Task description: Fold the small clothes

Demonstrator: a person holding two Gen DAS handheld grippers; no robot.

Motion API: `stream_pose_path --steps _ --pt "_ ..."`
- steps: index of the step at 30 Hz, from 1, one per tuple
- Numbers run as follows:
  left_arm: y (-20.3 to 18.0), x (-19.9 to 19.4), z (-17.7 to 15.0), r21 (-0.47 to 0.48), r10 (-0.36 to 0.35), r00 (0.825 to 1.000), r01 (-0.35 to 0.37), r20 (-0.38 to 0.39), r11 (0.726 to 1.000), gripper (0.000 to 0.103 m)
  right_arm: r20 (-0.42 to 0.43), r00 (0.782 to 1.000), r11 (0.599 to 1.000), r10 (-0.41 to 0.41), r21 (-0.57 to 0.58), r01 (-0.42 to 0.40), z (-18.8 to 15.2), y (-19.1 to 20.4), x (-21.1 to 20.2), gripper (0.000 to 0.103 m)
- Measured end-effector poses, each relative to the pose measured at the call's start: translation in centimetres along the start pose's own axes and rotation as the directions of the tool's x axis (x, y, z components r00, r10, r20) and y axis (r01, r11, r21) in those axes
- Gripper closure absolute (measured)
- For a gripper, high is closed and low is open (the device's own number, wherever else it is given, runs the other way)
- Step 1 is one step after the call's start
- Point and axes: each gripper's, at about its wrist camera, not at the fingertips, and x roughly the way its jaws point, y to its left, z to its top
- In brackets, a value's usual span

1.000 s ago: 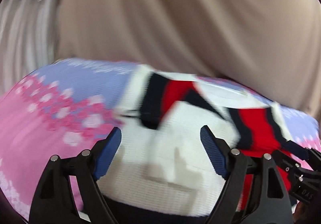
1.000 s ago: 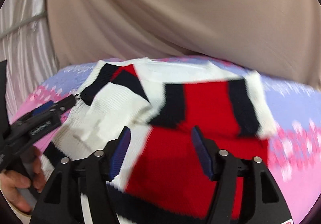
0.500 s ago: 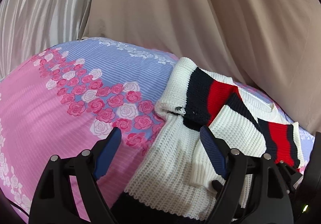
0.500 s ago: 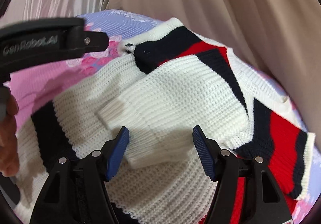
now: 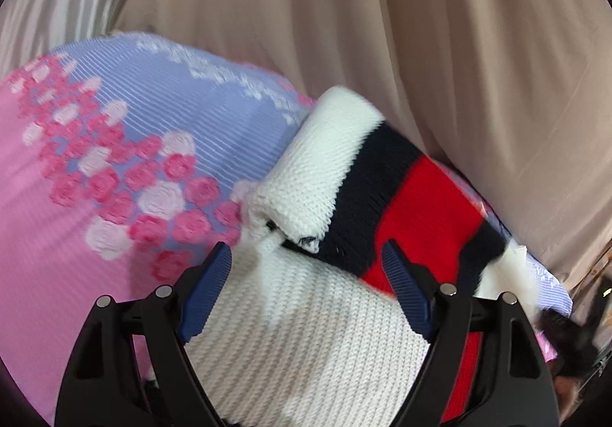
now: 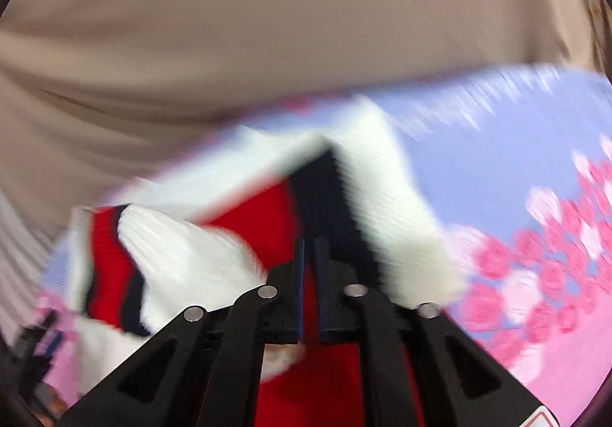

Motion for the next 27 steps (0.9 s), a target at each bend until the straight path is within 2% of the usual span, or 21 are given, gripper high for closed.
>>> stream_pose_path --steps 3,5,7,10,12,13,14,15,16,17,18,19,20,21,22,23,24,25,27 --pt "0.0 1.6 0.1 -0.033 -0.021 0.999 0.020 -0.033 0.999 0.025 0.033 0.994 0.993 0.106 0.052 -0.108 -0.9 -1.8 -1.8 0.085" --pt "0.2 2.0 0.2 -0.054 -0.019 0.999 0.017 -0.028 0.998 0.025 0.051 0.989 0.990 0.140 0.023 -0.142 -1.5 -1.2 -2.4 0.061" --pt "0.6 2.3 0.5 -0.070 0.002 1.000 -0.003 -0.015 0.998 0.025 0.042 0.991 0.991 0.128 -0.043 -0.126 -1.7 0.1 -2.2 0.053" --pt "1.5 3.1 1.0 -0.120 0.027 0.999 -0.029 -0.022 0.992 0.025 -0.002 0.998 0.991 0.062 -0.117 -0.062 -2.2 1.4 -0.6 0.045" --pt "2.4 4.1 1.3 -0.152 0.036 0.998 -0.043 -0.046 0.987 0.025 -0.023 0.999 0.990 0.028 -0.140 -0.031 -2.3 2.0 0.6 0.047" --pt "2.7 4.5 1.3 -0.164 0.035 0.998 -0.044 -0.058 0.985 0.028 -0.021 0.999 0.988 0.026 -0.152 -0.029 -2.5 2.5 0.5 0.066" --pt "3.0 4.9 1.4 -0.178 0.024 0.997 -0.036 -0.067 0.983 0.040 -0.024 0.999 0.986 0.045 -0.158 -0.048 -2.3 3.1 0.3 0.094" --pt "3.2 5.3 1.5 -0.190 0.014 0.997 -0.027 -0.071 0.981 0.054 -0.005 0.996 0.985 0.092 -0.146 -0.092 -1.9 3.4 -0.4 0.094" --pt "3.4 5.1 1.4 -0.198 -0.003 0.998 -0.010 -0.065 0.980 0.062 0.050 0.987 0.979 0.155 -0.140 -0.147 -1.4 3.7 -2.2 0.094" --pt "3.7 4.9 1.5 -0.211 -0.026 0.998 0.014 -0.056 0.977 0.075 0.117 0.965 0.965 0.236 -0.149 -0.218 -0.9 4.0 -4.5 0.094" --pt "3.8 4.6 1.6 -0.228 -0.047 0.998 0.036 -0.041 0.973 0.077 0.172 0.934 0.945 0.314 -0.155 -0.289 -0.7 4.0 -6.4 0.094" --pt "3.8 4.1 1.8 -0.228 -0.062 0.998 0.057 -0.017 0.972 0.078 0.237 0.888 0.918 0.393 -0.159 -0.364 -0.5 3.4 -8.3 0.094" --pt "3.7 3.7 1.9 -0.215 -0.060 0.998 0.059 0.003 0.975 0.079 0.262 0.881 0.918 0.395 -0.148 -0.367 -0.3 2.8 -8.4 0.094" --pt "3.4 3.4 1.9 -0.200 -0.050 0.999 0.053 0.020 0.978 0.080 0.231 0.921 0.948 0.315 -0.126 -0.293 -0.1 2.1 -6.7 0.094" --pt "3.2 3.3 1.9 -0.185 -0.036 0.999 0.041 0.035 0.982 0.080 0.164 0.963 0.973 0.216 -0.111 -0.200 0.0 1.6 -4.2 0.094" --pt "3.1 3.4 1.8 -0.176 -0.029 0.999 0.034 0.034 0.984 0.080 0.078 0.991 0.991 0.106 -0.092 -0.099 -0.1 0.7 -1.1 0.095" --pt "3.0 4.1 1.6 -0.174 -0.036 0.999 0.037 0.010 0.984 0.080 0.004 0.999 0.997 0.038 -0.071 -0.038 -0.5 -0.1 1.3 0.095" --pt "3.0 4.6 1.4 -0.178 -0.040 0.999 0.038 -0.011 0.983 0.080 -0.001 0.997 0.997 0.076 -0.025 -0.076 -0.8 -1.0 1.7 0.095" --pt "3.1 4.7 1.2 -0.164 -0.025 1.000 0.023 -0.010 0.986 0.081 0.084 0.980 0.983 0.181 -0.002 -0.181 -0.4 -1.0 -1.0 0.095"
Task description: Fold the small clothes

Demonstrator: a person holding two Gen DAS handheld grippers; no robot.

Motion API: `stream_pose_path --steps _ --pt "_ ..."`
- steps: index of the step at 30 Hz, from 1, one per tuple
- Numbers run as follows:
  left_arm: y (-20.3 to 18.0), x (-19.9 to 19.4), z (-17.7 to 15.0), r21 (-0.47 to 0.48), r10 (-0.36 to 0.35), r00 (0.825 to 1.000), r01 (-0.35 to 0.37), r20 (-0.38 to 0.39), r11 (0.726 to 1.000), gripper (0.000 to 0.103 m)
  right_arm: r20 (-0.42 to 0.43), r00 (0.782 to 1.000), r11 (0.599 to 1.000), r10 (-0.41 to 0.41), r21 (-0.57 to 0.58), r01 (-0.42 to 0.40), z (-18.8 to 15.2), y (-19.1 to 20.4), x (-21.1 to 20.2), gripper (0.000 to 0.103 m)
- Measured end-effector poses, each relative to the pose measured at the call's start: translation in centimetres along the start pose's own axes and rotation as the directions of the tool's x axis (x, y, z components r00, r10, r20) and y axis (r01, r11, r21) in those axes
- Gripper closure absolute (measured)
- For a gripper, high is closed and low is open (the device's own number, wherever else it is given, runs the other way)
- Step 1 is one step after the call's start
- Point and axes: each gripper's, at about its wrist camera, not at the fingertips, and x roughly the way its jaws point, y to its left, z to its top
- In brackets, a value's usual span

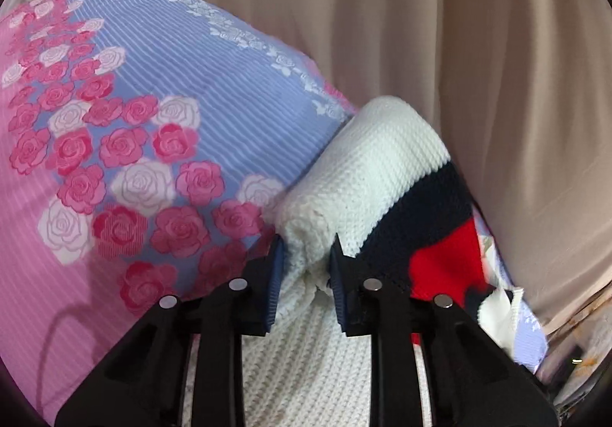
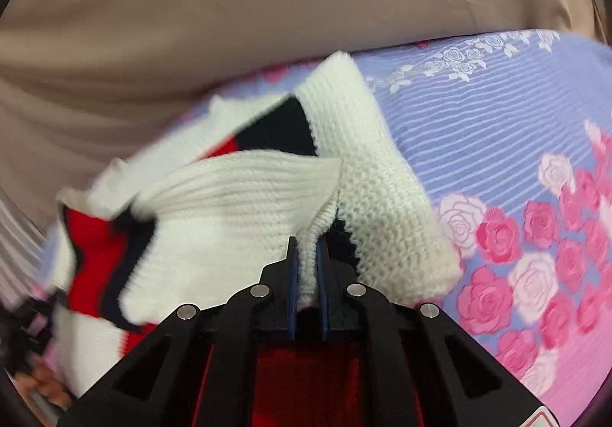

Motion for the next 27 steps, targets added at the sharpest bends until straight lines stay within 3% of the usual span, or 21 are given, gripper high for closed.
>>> stream_pose_path --steps 1,2,3,5,7,10,12,14,17,20,22,27 --pt "-0.1 -0.2 -0.1 0.020 0.011 1.000 -0.012 0.016 1.000 0.081 0.081 0.994 0.997 0.075 -0.019 -0.074 0.5 0.5 -2.0 0.095" --pt "-0.2 -0.2 -0.2 0.031 0.015 1.000 -0.016 0.023 0.999 0.081 0.120 0.989 0.996 0.083 -0.042 -0.078 0.6 0.7 -2.8 0.095" --pt "-0.1 -0.2 -0.2 0.035 0.016 1.000 -0.017 0.024 0.999 0.081 0.112 0.993 0.998 0.039 -0.056 -0.033 0.7 0.5 -2.4 0.095" --pt "-0.1 0.1 -0.4 0.035 0.017 1.000 -0.017 0.015 0.999 0.081 -0.070 0.995 0.997 -0.074 -0.034 0.071 0.2 -1.3 2.1 0.095" --pt "-0.2 0.3 -1.0 0.053 0.028 0.999 -0.029 0.016 0.998 0.081 -0.069 0.996 0.998 -0.065 -0.009 0.064 0.2 -1.9 1.7 0.096" --pt "-0.6 0.1 -1.5 0.093 0.057 0.998 -0.061 0.041 0.994 0.080 0.046 0.990 0.990 -0.134 -0.049 0.136 0.4 0.1 -2.2 0.087" --pt "-0.4 -0.1 -1.6 0.092 0.046 0.998 -0.050 0.043 0.994 0.079 0.108 0.991 0.990 -0.077 -0.109 0.089 0.3 2.6 -4.5 0.086" --pt "-0.2 -0.2 -1.6 0.089 0.032 0.999 -0.035 0.043 0.995 0.078 0.080 0.996 0.979 0.032 -0.203 -0.015 0.5 6.4 -4.9 0.082" --pt "0.1 -0.3 -1.7 0.064 0.012 0.999 -0.015 0.046 0.998 0.075 -0.021 0.988 0.925 0.154 -0.348 -0.152 -0.1 13.0 -2.0 0.069" --pt "0.5 -0.6 -1.8 0.044 -0.008 0.999 0.006 0.053 0.999 0.075 -0.118 0.977 0.863 0.179 -0.458 -0.214 -1.0 18.3 3.5 0.066" --pt "0.8 -0.6 -1.8 0.033 -0.024 0.998 0.022 0.055 0.999 0.075 -0.158 0.974 0.832 0.161 -0.510 -0.220 -1.7 21.2 6.9 0.064" --pt "1.5 -0.4 -1.7 -0.002 -0.064 0.997 0.064 0.053 0.998 0.074 -0.171 0.974 0.787 0.147 -0.576 -0.220 -2.7 25.2 11.8 0.047"
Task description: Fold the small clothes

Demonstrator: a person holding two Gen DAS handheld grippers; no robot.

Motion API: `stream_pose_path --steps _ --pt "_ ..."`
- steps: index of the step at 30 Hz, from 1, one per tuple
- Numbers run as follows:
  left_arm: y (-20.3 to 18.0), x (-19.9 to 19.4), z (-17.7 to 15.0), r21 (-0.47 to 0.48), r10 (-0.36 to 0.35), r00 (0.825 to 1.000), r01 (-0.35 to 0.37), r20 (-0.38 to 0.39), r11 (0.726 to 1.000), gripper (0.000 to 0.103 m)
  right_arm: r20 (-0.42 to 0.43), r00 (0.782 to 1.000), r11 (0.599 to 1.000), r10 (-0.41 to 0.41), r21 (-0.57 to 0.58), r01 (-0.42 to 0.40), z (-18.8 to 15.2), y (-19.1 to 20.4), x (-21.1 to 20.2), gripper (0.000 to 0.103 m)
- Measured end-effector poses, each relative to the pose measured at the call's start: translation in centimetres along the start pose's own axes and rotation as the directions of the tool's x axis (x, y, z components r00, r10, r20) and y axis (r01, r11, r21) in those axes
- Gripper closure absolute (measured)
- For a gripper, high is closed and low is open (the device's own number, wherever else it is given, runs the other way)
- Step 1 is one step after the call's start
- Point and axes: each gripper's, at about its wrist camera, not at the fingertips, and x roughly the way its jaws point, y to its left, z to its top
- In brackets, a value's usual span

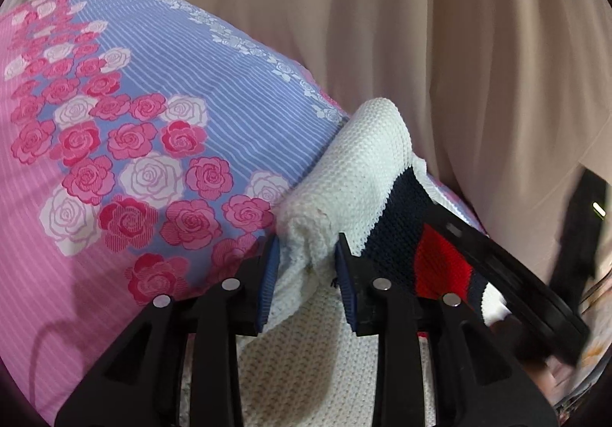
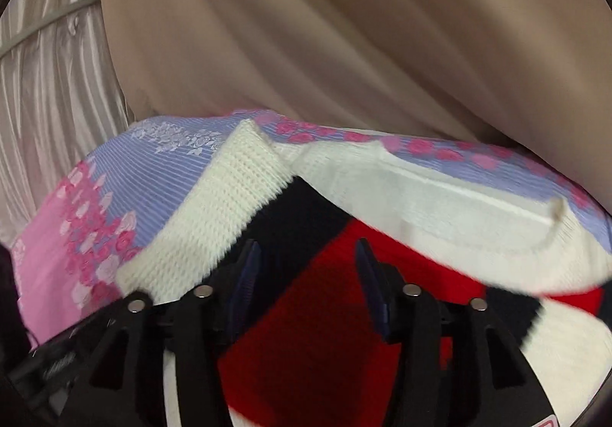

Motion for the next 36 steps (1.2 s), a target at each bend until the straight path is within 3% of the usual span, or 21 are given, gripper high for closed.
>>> stream_pose_path --steps 4,6,7,11,13,15,17,20,21,23,24,27,28,29,31,34,36 --pt "0.5 -0.1 0.0 -0.023 -0.021 1.000 0.021 0.002 1.000 0.074 0.000 1.000 0.999 0.008 -0.041 -0.008 1.2 1.0 3.2 0.038" --pt "0.6 0.0 0.0 -0.028 -0.023 1.000 0.023 0.001 0.999 0.074 -0.027 1.000 0.998 0.004 -0.061 -0.005 1.5 1.6 4.4 0.052" --pt "0.6 0.0 0.0 -0.031 -0.023 1.000 0.023 0.000 0.999 0.074 -0.046 0.999 0.998 0.009 -0.063 -0.012 1.6 1.5 4.6 0.093" --pt "0.5 0.2 0.0 -0.023 -0.020 1.000 0.020 -0.007 1.000 0.074 0.030 0.999 0.996 -0.016 0.091 0.013 2.9 -1.5 3.9 0.098" --pt "0.3 0.4 0.0 -0.015 -0.019 1.000 0.018 -0.013 1.000 0.074 0.011 1.000 0.980 -0.010 0.197 0.007 2.9 -3.9 4.6 0.098" --pt "0.1 0.5 -0.1 -0.003 -0.012 1.000 0.011 -0.016 1.000 0.073 -0.074 0.997 0.986 -0.015 0.163 0.027 2.5 -3.5 6.5 0.098" --pt "0.1 0.5 -0.1 -0.005 -0.012 1.000 0.012 -0.018 1.000 0.073 -0.074 0.994 0.994 -0.076 0.071 0.081 3.0 -1.6 5.7 0.096" --pt "0.2 0.4 -0.1 -0.014 -0.017 1.000 0.017 -0.016 1.000 0.073 0.009 1.000 0.994 0.005 0.107 -0.006 2.6 -1.6 0.8 0.094" --pt "0.3 0.4 -0.1 -0.018 -0.019 1.000 0.019 -0.015 1.000 0.073 0.037 0.999 0.993 -0.009 0.115 0.005 1.9 -2.0 -1.3 0.090" --pt "0.4 0.3 -0.1 -0.023 -0.024 1.000 0.023 -0.015 0.999 0.073 0.063 0.996 0.988 -0.056 0.149 0.046 -0.7 -3.9 -5.7 0.060" --pt "0.4 0.2 -0.2 -0.022 -0.023 1.000 0.023 -0.015 1.000 0.073 0.067 0.994 0.981 -0.083 0.179 0.070 -2.7 -5.6 -8.1 0.060" --pt "0.5 0.0 -0.1 -0.021 -0.023 1.000 0.023 -0.018 1.000 0.072 0.036 0.975 0.933 -0.217 0.301 0.196 -8.1 -10.3 -13.3 0.057" --pt "0.5 0.0 0.0 -0.023 -0.022 1.000 0.022 -0.019 1.000 0.072 0.017 0.962 0.895 -0.272 0.373 0.246 -10.7 -12.7 -15.1 0.051" --pt "0.4 -0.1 0.2 -0.027 -0.017 1.000 0.016 -0.018 1.000 0.070 -0.014 0.955 0.864 -0.298 0.421 0.276 -12.4 -14.3 -15.9 0.046" --pt "0.4 -0.5 0.5 -0.049 -0.004 1.000 0.004 -0.004 0.999 0.068 -0.083 0.948 0.820 -0.307 0.483 0.308 -15.0 -16.8 -16.2 0.045" --pt "0.4 -0.9 0.9 -0.056 0.028 1.000 -0.027 0.014 0.998 0.066 -0.077 0.965 0.812 -0.252 0.526 0.254 -16.4 -18.6 -15.8 0.047" --pt "0.5 -0.7 1.0 -0.064 0.033 0.999 -0.033 0.000 0.997 0.066 -0.072 0.963 0.830 -0.260 0.493 0.261 -15.7 -18.2 -15.1 0.048"
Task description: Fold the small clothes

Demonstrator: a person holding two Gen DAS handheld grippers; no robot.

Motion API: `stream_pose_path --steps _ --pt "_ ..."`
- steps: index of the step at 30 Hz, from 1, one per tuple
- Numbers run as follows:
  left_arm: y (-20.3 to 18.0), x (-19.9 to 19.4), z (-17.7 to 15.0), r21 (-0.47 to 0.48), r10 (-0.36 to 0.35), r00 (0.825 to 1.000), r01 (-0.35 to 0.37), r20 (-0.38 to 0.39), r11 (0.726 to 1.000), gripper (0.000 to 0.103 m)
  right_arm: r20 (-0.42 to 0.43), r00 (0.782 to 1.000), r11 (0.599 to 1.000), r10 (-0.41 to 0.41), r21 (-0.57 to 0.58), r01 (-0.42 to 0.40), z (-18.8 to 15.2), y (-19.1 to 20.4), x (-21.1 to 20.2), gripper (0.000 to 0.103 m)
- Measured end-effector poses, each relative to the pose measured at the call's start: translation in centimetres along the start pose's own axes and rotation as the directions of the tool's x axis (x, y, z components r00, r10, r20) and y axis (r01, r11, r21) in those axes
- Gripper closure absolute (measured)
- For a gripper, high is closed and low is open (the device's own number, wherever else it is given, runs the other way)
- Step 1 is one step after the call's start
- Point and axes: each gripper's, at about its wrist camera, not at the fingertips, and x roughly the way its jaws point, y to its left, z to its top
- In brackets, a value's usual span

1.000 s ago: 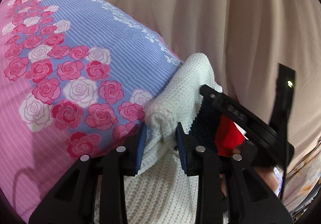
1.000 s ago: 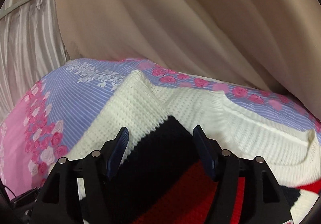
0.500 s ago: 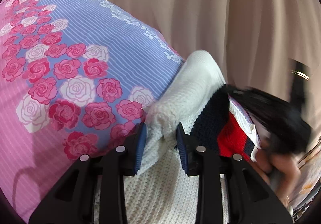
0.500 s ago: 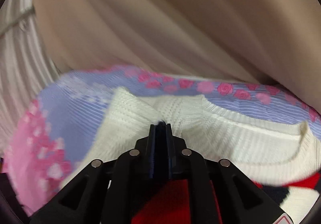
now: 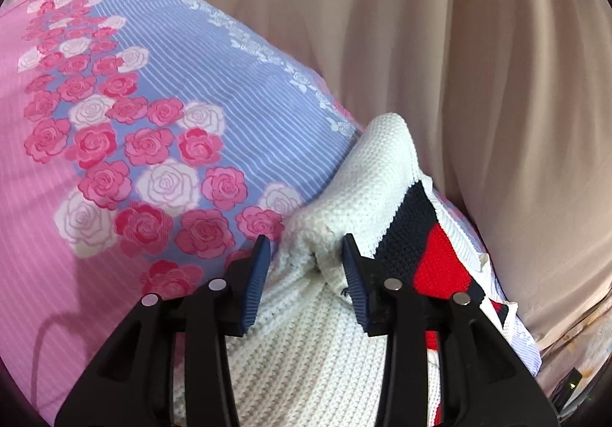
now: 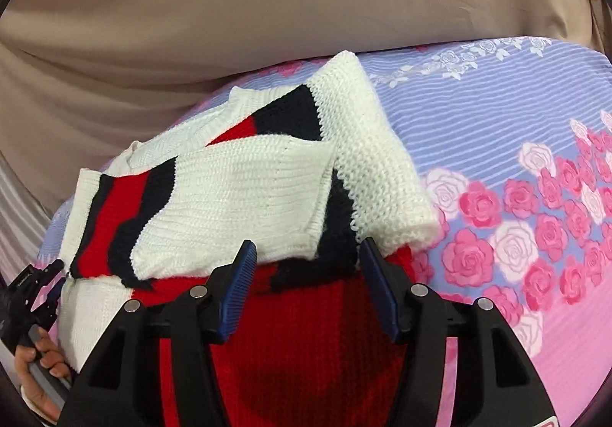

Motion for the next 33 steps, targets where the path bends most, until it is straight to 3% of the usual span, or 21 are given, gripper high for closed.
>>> stream_pose_path --steps 1,2,4,5,7,8,9,11,14,16,18,19,21,22,23,24,26,28,29,33 --pt "0.0 0.2 0.0 0.006 0.014 1.000 -0.014 -0.009 1.000 0.068 0.001 1.000 1.000 0.011 -0.020 -0.011 0.2 0.6 0.0 0.070" --pt "0.0 0.4 0.1 0.013 0.013 1.000 -0.013 -0.015 1.000 0.082 -0.001 0.999 0.999 0.044 -0.022 -0.044 0.6 1.0 -0.3 0.094" --pt "-0.2 -0.6 0.2 0.023 0.008 1.000 -0.008 0.012 1.000 0.092 0.105 0.988 0.994 0.109 -0.033 -0.106 1.2 1.8 -3.4 0.095" --pt "-0.4 -1.3 0.3 0.036 0.013 0.999 -0.014 0.036 0.999 0.102 0.170 0.977 0.991 0.131 -0.053 -0.124 1.3 2.2 -5.4 0.095" --pt "-0.9 -2.9 0.6 0.075 0.050 0.992 -0.059 0.119 0.995 0.103 0.233 0.961 0.989 0.147 -0.049 -0.139 1.1 2.3 -6.8 0.095" --pt "-0.9 -3.0 0.6 0.088 0.070 0.988 -0.083 0.134 0.993 0.103 0.203 0.973 0.994 0.108 -0.037 -0.102 1.1 1.7 -5.6 0.095" --pt "-0.8 -2.2 0.6 0.100 0.088 0.990 -0.099 0.108 0.990 0.103 0.114 0.992 0.998 0.055 -0.039 -0.051 1.0 0.9 -2.9 0.095" --pt "-0.3 -0.5 0.3 0.086 0.092 0.996 -0.093 0.007 0.992 0.103 -0.016 1.000 1.000 -0.011 -0.023 0.010 0.3 -0.3 1.1 0.095" --pt "-0.6 -1.9 -0.3 0.049 0.011 1.000 -0.010 -0.011 0.999 0.103 0.041 0.999 0.999 0.034 -0.020 -0.033 0.5 -0.3 -0.6 0.095" --pt "-1.7 -3.0 -0.7 0.067 -0.044 0.999 0.045 -0.011 0.997 0.096 0.071 0.996 0.998 0.056 -0.045 -0.053 0.7 0.3 -1.9 0.095" --pt "-3.1 -3.0 -0.8 0.087 -0.064 0.998 0.066 -0.025 0.994 0.059 0.071 0.995 0.997 0.072 -0.044 -0.069 0.9 0.5 -2.2 0.095" --pt "-3.7 -2.6 -0.7 0.107 -0.038 0.999 0.040 -0.026 0.993 0.052 0.072 0.994 0.996 0.084 -0.040 -0.081 1.0 0.7 -2.4 0.095" --pt "-4.6 -1.2 -0.6 0.150 0.030 0.999 -0.025 -0.026 0.988 0.050 0.085 0.990 0.993 0.114 -0.040 -0.111 1.0 1.3 -3.1 0.095" --pt "-4.7 0.1 -0.7 0.161 0.060 0.997 -0.051 -0.050 0.986 0.050 0.103 0.985 0.990 0.138 -0.040 -0.135 1.2 1.5 -3.4 0.095" --pt "-4.6 1.0 -0.7 0.163 0.083 0.995 -0.072 -0.061 0.984 0.063 0.127 0.977 0.985 0.173 -0.048 -0.168 1.3 1.8 -3.9 0.095" --pt "-4.5 1.5 -0.9 0.162 0.097 0.994 -0.087 -0.056 0.983 0.090 0.166 0.967 0.980 0.195 -0.063 -0.187 1.2 2.1 -4.9 0.095" --pt "-3.5 1.5 -0.4 0.132 0.101 0.994 -0.096 -0.029 0.987 0.093 0.169 0.978 0.991 0.123 -0.078 -0.111 1.5 1.7 -4.0 0.095" --pt "-2.6 1.4 -0.3 0.124 0.105 0.994 -0.102 -0.021 0.987 0.094 -0.007 1.000 1.000 0.025 -0.017 -0.025 1.6 -0.3 0.9 0.095" --pt "-2.4 1.4 -0.2 0.124 0.104 0.994 -0.101 -0.020 0.987 0.094 -0.037 0.999 0.999 0.038 0.025 -0.037 1.2 -1.2 2.0 0.096" --pt "-2.3 1.3 -0.6 0.150 0.117 0.993 -0.116 -0.001 0.982 0.094 0.121 0.988 0.995 0.098 -0.008 -0.097 1.4 -0.2 -3.5 0.096"
